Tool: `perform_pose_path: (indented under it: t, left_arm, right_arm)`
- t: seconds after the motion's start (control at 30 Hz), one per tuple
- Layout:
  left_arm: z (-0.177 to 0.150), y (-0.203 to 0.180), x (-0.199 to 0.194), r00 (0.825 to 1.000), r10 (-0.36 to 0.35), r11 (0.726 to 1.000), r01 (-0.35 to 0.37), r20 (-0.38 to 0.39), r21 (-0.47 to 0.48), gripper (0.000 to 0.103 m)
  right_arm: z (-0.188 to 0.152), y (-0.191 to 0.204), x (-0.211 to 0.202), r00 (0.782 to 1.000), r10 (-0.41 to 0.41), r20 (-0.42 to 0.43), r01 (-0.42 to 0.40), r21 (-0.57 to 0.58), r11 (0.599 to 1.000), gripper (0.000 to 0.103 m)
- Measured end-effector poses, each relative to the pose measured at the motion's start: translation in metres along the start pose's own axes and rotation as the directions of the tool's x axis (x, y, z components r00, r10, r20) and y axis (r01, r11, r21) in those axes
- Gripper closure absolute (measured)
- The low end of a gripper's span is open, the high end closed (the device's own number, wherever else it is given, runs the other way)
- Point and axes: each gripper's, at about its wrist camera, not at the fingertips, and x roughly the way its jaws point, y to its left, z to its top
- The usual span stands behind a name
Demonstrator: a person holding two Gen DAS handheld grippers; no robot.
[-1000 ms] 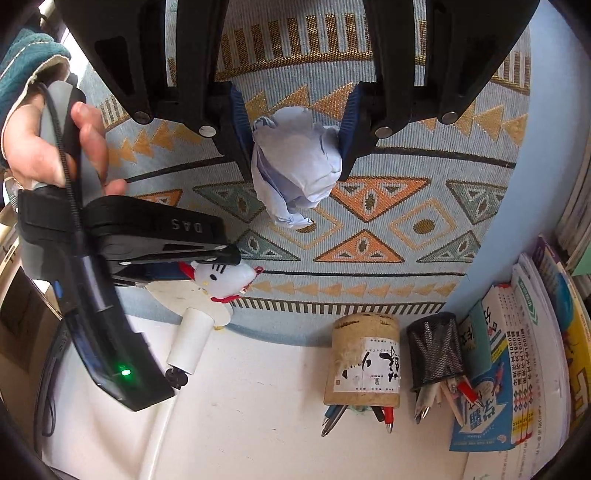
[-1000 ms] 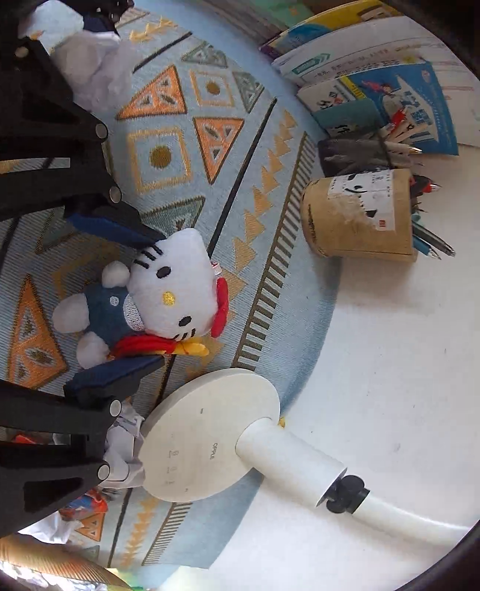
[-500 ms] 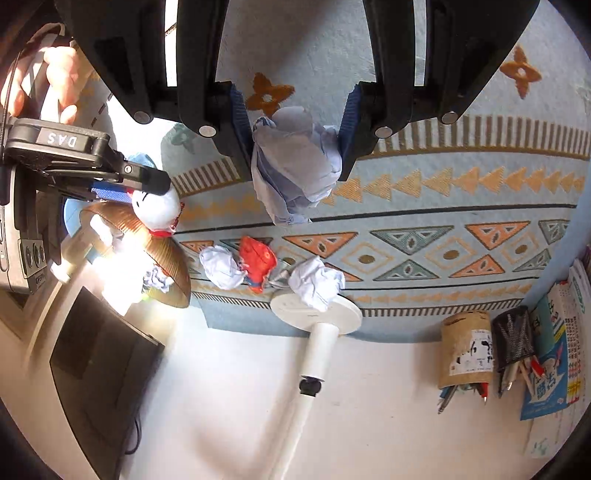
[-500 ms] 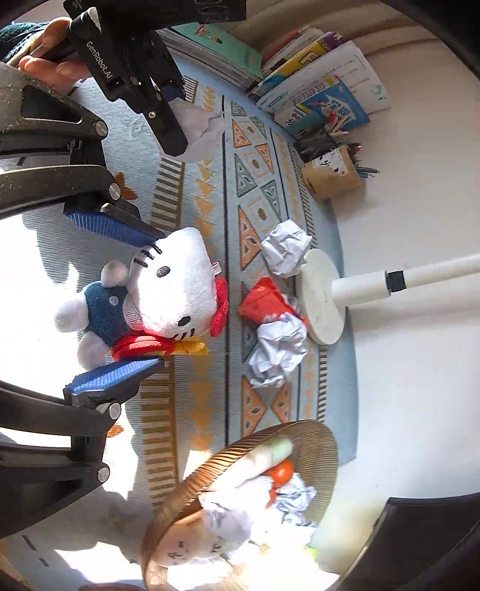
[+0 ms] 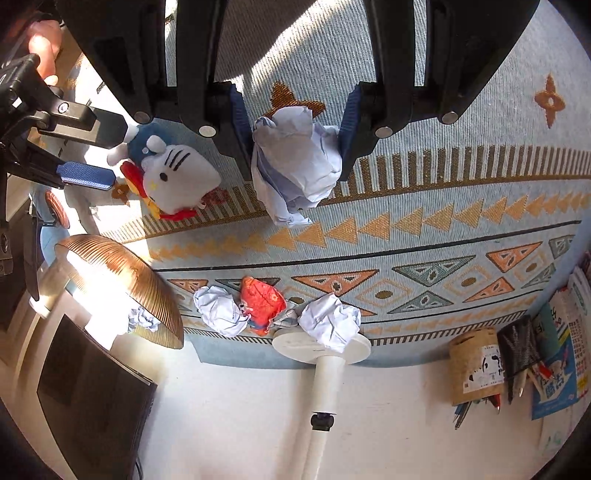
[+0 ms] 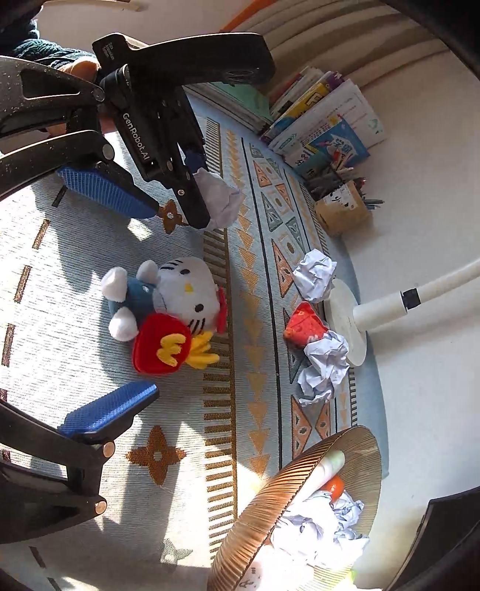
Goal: Organize objects
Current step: 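Lift the paper ball with the left tool while the right tool grasps the Hello Kitty plush, then carry the paper ball and Hello Kitty plush into the bowl and release both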
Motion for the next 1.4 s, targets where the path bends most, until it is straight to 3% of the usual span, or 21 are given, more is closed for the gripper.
perform_pose_path:
  t: [0.2,0.37,0.43,0.47,0.63,0.77,0.9,1.0,1.13,1.23,1.4]
  left_arm:
    - [-0.001,-0.006,0.0,1.0,0.011,0.999,-0.011,0.002,0.035,0.063]
    - [0.0,-0.002,0.0,1.0,-0.008,1.0,0.008,0.001,0.007,0.063]
    - [0.001,-0.001,0.001,1.0,-0.017,1.0,0.017,-0.003,0.002,0.063]
    - [0.0,-0.001,0.001,1.0,-0.019,1.0,0.019,-0.004,0.001,0.063]
    - [0.0,-0.002,0.001,1.0,-0.01,1.0,0.01,-0.007,0.0,0.063]
    - [0.002,-0.005,0.0,1.0,-0.004,1.0,0.004,-0.003,0.0,0.063]
    - [0.025,-0.019,-0.013,0.998,-0.057,0.998,0.057,0.027,0.008,0.064]
    - [0.062,-0.047,-0.034,0.989,-0.107,0.992,0.099,0.106,0.076,0.064]
    - [0.114,-0.102,-0.041,0.969,-0.182,0.969,0.147,0.168,0.199,0.064]
    - [0.144,-0.141,-0.025,0.96,-0.218,0.949,0.167,0.174,0.268,0.064]
    - [0.172,-0.175,0.033,0.955,-0.283,0.936,0.255,0.089,0.243,0.064]
  right_arm:
    - [-0.004,0.004,0.018,0.997,-0.065,-0.035,0.065,-0.02,0.998,0.013]
    - [0.0,-0.003,0.03,0.997,-0.064,-0.033,0.065,0.014,0.998,0.014]
    - [0.003,-0.002,0.034,0.996,-0.081,-0.026,0.082,0.012,0.997,0.023]
    - [0.004,0.001,0.035,0.995,-0.097,-0.018,0.097,-0.005,0.995,0.038]
    - [0.001,0.007,0.035,0.991,-0.133,0.004,0.133,-0.039,0.99,0.055]
    - [0.002,0.0,0.025,0.997,-0.081,0.016,0.081,0.01,0.997,0.058]
    - [0.013,-0.003,-0.009,0.991,-0.105,0.086,0.104,0.019,0.994,0.058]
    - [0.036,-0.015,-0.058,0.966,-0.15,0.211,0.143,0.044,0.989,0.057]
    - [0.073,-0.062,-0.122,0.903,-0.252,0.348,0.199,0.18,0.963,0.057]
    - [0.096,-0.103,-0.144,0.857,-0.369,0.361,0.27,0.295,0.917,0.057]
    - [0.12,-0.156,-0.141,0.853,-0.415,0.316,0.282,0.39,0.877,0.057]
